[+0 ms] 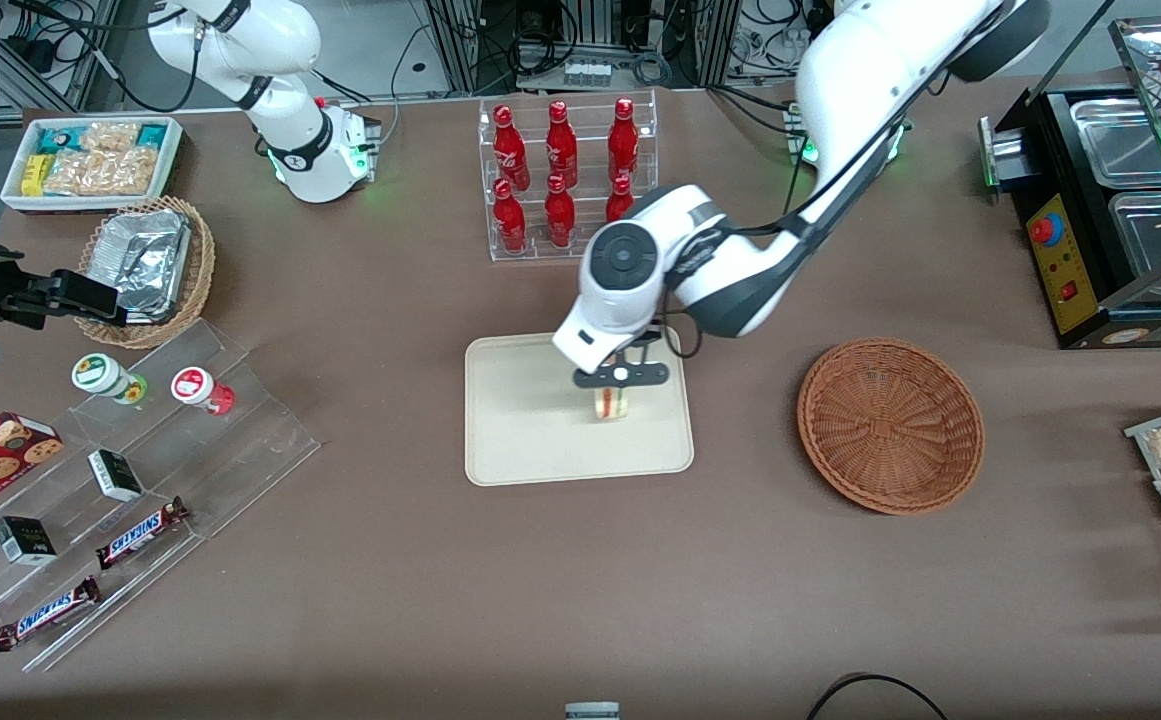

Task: Place sandwich from basket to tray
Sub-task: 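Lift the sandwich with the left gripper and carry it toward the tray, then lower the sandwich onto the tray center and open the left gripper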

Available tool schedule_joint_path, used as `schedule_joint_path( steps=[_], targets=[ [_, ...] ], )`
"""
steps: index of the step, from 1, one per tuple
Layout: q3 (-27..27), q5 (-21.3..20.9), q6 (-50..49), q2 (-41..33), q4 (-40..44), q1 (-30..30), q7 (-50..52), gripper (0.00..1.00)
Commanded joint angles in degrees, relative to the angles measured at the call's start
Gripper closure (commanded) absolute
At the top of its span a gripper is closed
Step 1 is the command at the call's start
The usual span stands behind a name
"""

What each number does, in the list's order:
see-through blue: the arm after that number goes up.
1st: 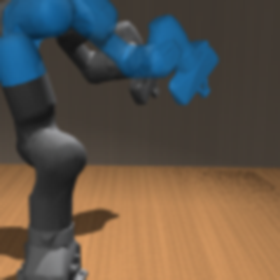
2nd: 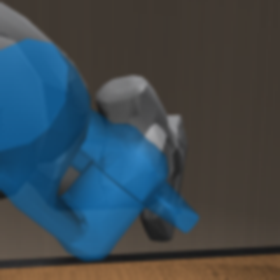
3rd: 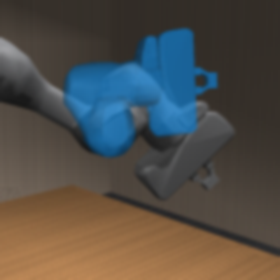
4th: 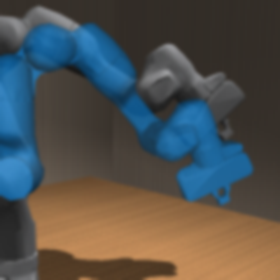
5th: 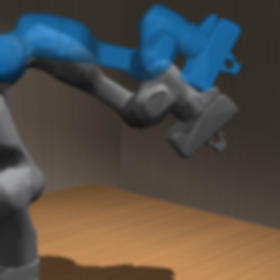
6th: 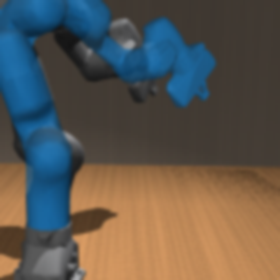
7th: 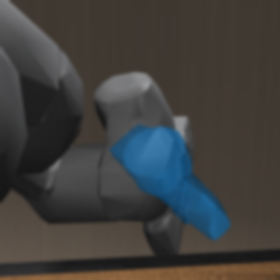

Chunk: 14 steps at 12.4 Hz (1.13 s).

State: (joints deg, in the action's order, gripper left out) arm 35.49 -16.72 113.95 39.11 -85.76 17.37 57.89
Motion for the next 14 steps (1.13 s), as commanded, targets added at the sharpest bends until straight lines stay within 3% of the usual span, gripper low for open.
schedule_joint_path(
  steps=[1, 6, 14],
  targets=[
    [-0.34, -3.66, -2.24, 7.54, 9.45, 4.07, 3.98, 1.00],
    [-7.80, -3.40, -1.62, 13.09, 17.02, 11.28, 5.57, 1.00],
    [-7.90, -2.96, -0.83, 14.50, 17.64, 11.20, 7.59, 1.00]
  ],
)
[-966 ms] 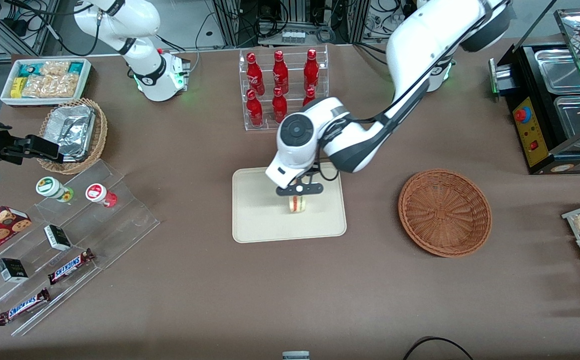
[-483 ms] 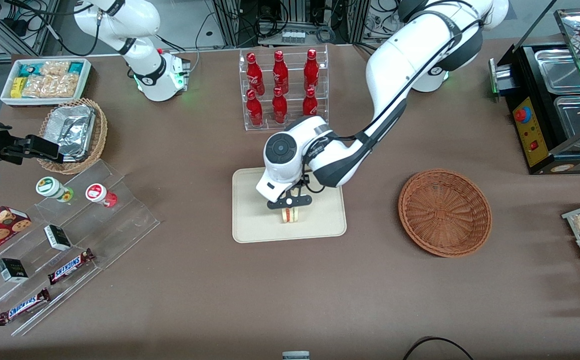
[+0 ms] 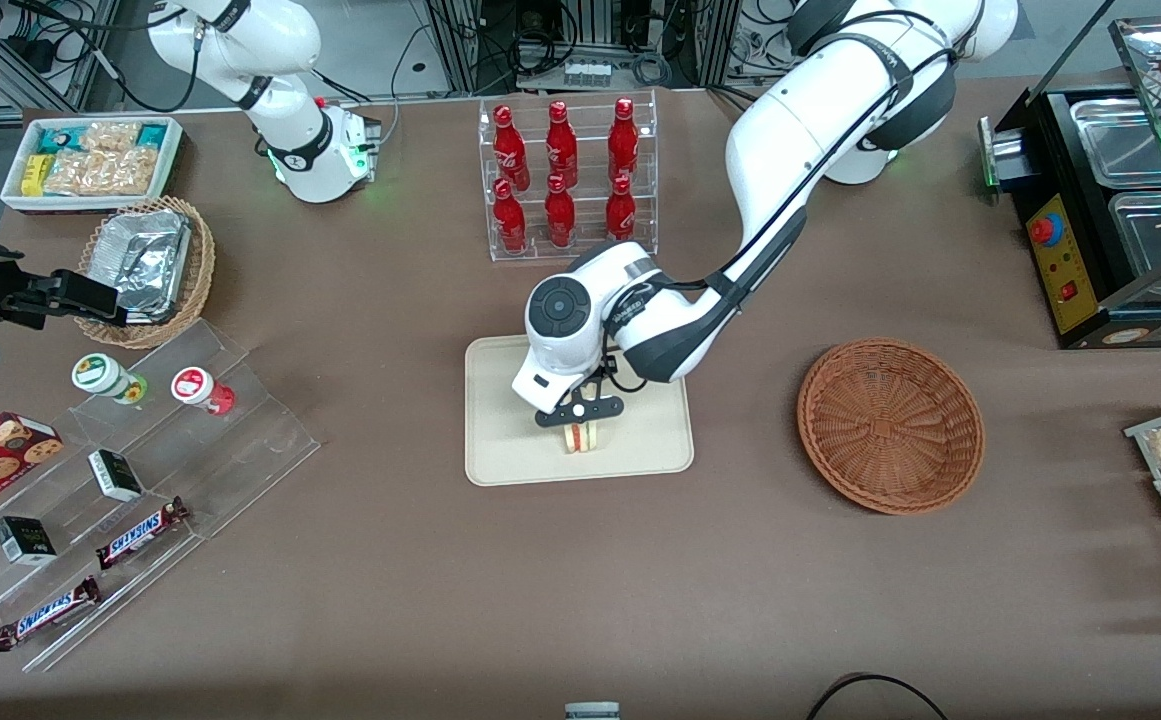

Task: Place sandwich from basket to tray
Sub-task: 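Lower the sandwich onto the tray center and open the left gripper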

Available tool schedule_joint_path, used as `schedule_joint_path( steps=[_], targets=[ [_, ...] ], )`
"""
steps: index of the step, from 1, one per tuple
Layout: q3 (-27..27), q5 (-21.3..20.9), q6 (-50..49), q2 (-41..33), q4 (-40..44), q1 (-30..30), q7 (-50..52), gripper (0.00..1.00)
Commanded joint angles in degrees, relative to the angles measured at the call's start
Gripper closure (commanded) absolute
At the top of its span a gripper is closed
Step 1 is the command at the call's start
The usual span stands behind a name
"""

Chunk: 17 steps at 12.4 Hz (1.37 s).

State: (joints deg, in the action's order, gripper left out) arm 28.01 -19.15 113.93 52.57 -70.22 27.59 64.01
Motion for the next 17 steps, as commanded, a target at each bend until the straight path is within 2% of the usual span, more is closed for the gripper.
schedule_joint_path(
  steps=[1, 2, 3, 4, 8, 12, 15, 17],
  targets=[
    [-0.50, -0.54, -0.81, 1.39, 2.11, 1.06, 1.47, 1.00],
    [-0.41, -0.54, -0.38, 1.57, 2.02, 1.06, 1.47, 0.95],
    [-0.41, -0.45, 0.15, 1.92, 2.02, 0.97, 1.47, 0.54],
    [-0.50, -0.45, 0.15, 2.01, 2.02, 1.06, 1.38, 0.01],
    [-0.06, -0.45, -0.72, 0.61, 2.11, 1.06, 3.66, 0.00],
    [0.29, -0.28, -6.69, -4.83, 2.11, 0.27, 1.65, 0.00],
    [0.38, -0.19, -10.48, -7.39, 1.85, -4.19, -13.95, 0.00],
    [0.65, 1.91, -12.23, -9.57, 1.06, -7.27, -19.61, 0.00]
  ],
)
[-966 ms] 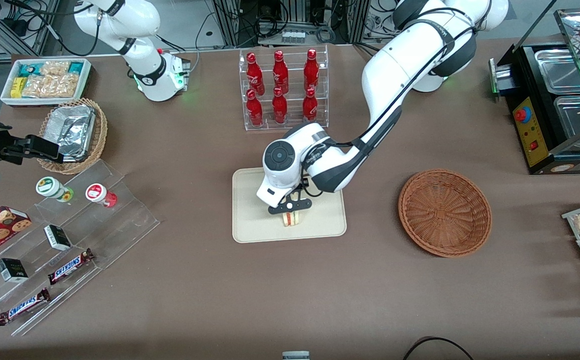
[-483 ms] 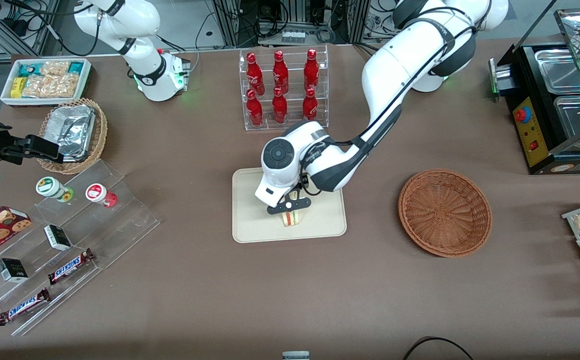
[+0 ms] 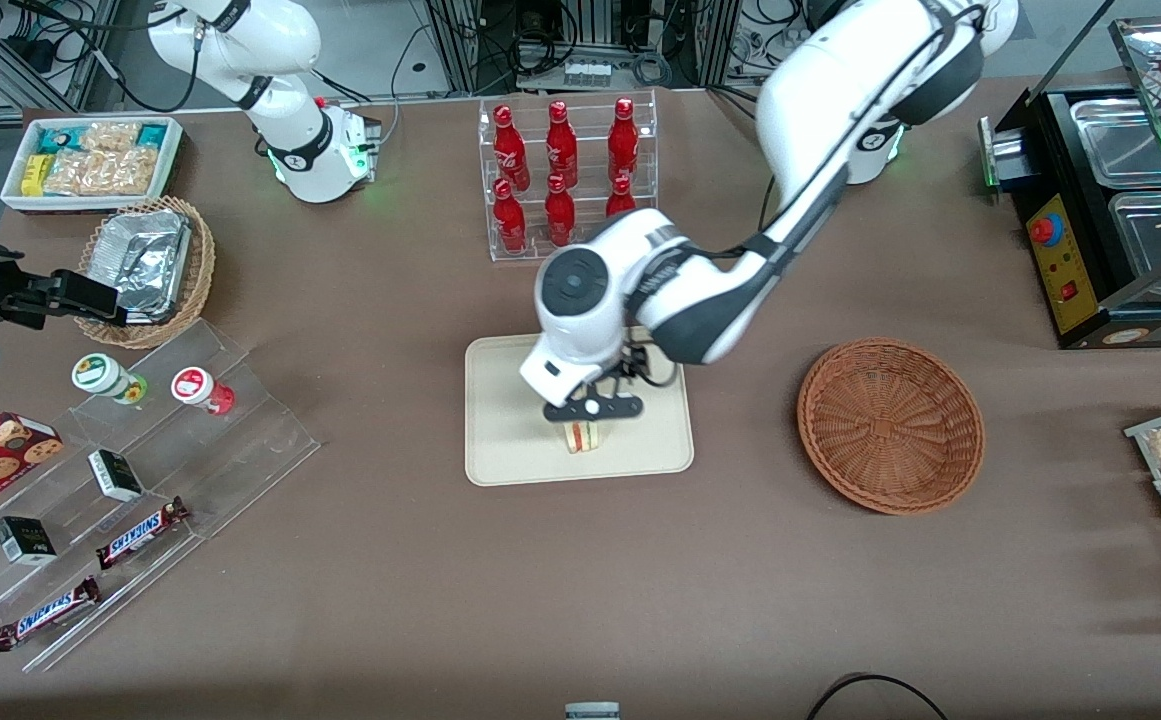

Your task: Place sandwich from basket to tray

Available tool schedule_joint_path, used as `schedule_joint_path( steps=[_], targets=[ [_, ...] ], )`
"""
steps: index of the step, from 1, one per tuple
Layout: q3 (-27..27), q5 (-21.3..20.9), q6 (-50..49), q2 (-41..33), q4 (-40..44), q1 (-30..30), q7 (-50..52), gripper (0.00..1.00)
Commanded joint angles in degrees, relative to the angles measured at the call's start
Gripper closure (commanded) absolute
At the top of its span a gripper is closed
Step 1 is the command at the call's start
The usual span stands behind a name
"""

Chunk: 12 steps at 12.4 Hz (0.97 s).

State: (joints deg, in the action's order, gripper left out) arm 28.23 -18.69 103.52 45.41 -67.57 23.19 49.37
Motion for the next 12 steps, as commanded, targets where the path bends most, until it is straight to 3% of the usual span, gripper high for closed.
schedule_joint_path(
  steps=[1, 5, 9, 12],
  targets=[
    [0.25, 1.29, -3.83, -3.38, -1.78, -4.02, -8.03, 0.00],
    [0.43, 1.64, -9.65, -8.82, -4.05, -12.71, -21.57, 0.00],
    [0.69, 1.72, -10.09, -14.54, -9.33, -19.84, -25.18, 0.00],
    [0.43, 1.72, -11.23, -16.84, -10.74, -20.99, -26.95, 0.00]
  ],
)
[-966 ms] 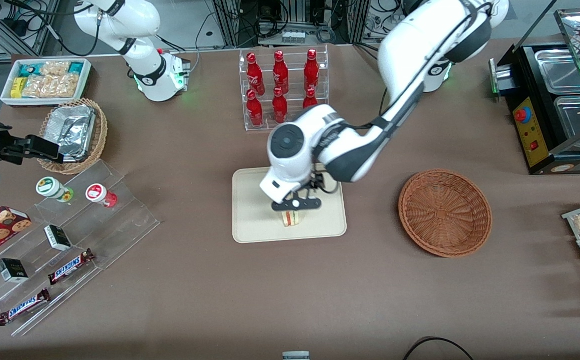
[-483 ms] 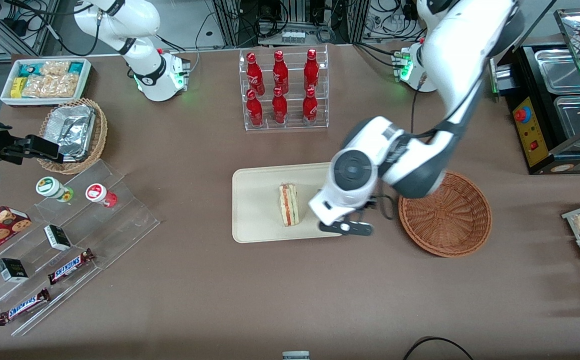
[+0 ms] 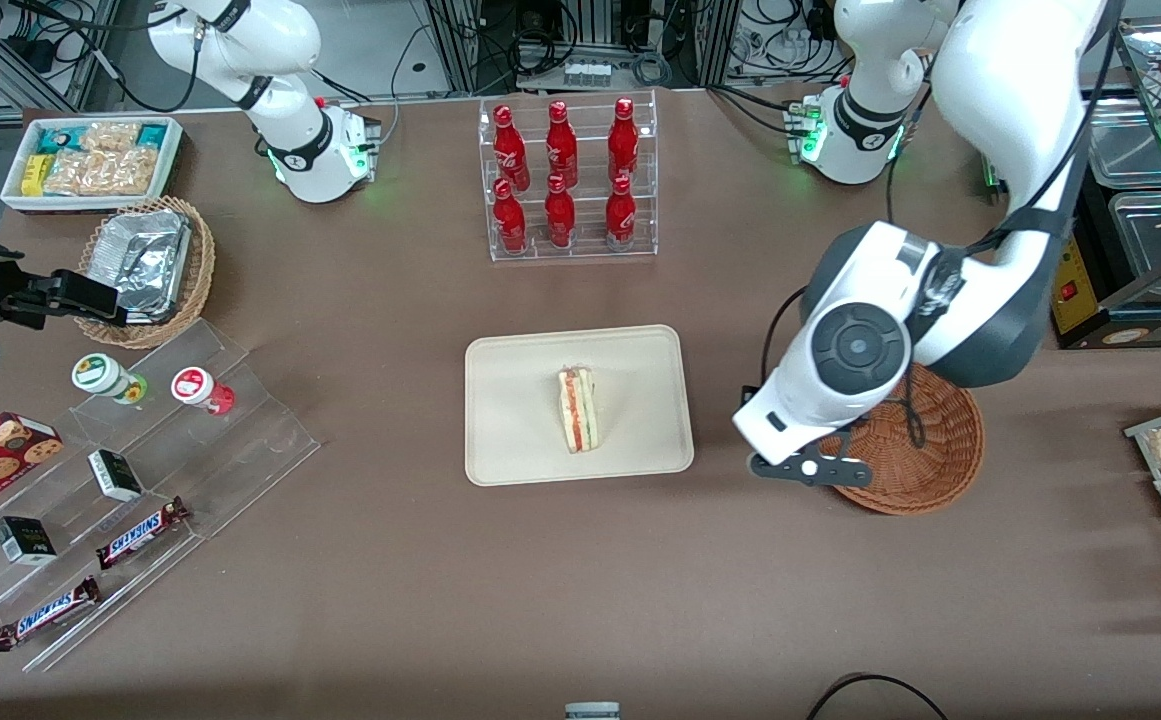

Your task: Place sandwich from basket to tray

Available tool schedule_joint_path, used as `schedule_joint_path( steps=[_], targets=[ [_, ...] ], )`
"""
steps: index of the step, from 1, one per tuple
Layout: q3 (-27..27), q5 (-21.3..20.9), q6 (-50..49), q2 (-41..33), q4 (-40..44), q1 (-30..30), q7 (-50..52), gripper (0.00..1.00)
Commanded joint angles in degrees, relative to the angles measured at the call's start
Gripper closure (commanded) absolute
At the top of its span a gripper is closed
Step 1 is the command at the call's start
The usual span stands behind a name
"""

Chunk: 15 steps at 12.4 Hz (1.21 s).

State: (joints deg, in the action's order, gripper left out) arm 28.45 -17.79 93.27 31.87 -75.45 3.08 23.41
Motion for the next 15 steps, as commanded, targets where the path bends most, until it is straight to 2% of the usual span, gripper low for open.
schedule_joint_path(
  steps=[1, 3, 7, 10, 13, 15],
  targets=[
    [0.21, 0.83, -1.94, -4.26, -2.77, -2.36, -1.17, 0.00],
    [0.47, 1.09, -3.00, -6.10, -3.21, -4.83, -3.00, 0.00],
    [-0.49, 5.57, -4.85, -11.45, -6.88, -8.88, -9.51, 0.00],
    [-8.29, 11.01, -4.58, -18.05, -13.21, -7.30, -14.95, 0.00],
    [-19.01, 14.09, -4.94, -25.26, -19.02, -1.33, -21.90, 0.00],
    [-21.84, 14.80, -7.12, -27.90, -19.38, -0.71, -24.10, 0.00]
  ],
)
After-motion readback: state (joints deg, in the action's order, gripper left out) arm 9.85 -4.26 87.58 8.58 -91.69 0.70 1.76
